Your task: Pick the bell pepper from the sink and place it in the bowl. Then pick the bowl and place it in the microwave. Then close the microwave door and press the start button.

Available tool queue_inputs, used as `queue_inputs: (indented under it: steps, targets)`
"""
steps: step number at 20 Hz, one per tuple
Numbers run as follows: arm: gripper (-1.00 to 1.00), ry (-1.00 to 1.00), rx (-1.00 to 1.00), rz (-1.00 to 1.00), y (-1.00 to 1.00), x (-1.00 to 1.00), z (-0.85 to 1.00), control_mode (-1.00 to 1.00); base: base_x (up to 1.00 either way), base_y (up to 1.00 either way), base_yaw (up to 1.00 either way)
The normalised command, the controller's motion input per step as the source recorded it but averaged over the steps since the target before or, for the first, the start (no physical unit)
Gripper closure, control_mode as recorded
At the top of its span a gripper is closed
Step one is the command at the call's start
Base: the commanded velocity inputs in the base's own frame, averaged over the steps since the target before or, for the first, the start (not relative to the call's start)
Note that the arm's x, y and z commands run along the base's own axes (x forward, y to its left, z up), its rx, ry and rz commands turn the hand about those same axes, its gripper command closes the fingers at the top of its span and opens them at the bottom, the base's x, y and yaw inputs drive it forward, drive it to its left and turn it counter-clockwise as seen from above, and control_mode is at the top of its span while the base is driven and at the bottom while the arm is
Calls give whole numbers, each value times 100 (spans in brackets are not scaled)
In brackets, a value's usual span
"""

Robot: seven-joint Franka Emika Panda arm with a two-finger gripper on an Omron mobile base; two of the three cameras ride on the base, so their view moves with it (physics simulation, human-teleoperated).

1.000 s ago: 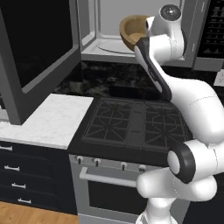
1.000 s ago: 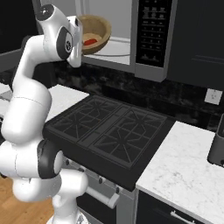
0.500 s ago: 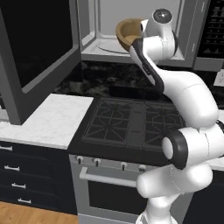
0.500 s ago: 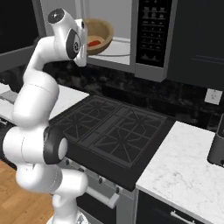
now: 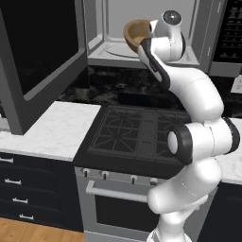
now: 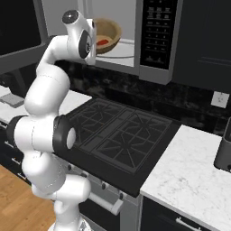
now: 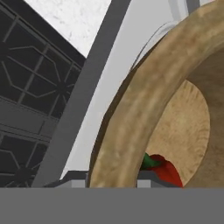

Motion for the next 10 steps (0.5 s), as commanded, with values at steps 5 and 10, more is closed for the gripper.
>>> queue_inputs:
  steps: [5, 10]
  targets:
    - [100, 0, 0, 0, 0, 60, -6, -100, 0, 0, 0]
    - [-100, 0, 0, 0, 7, 48, -33, -100, 0, 0, 0]
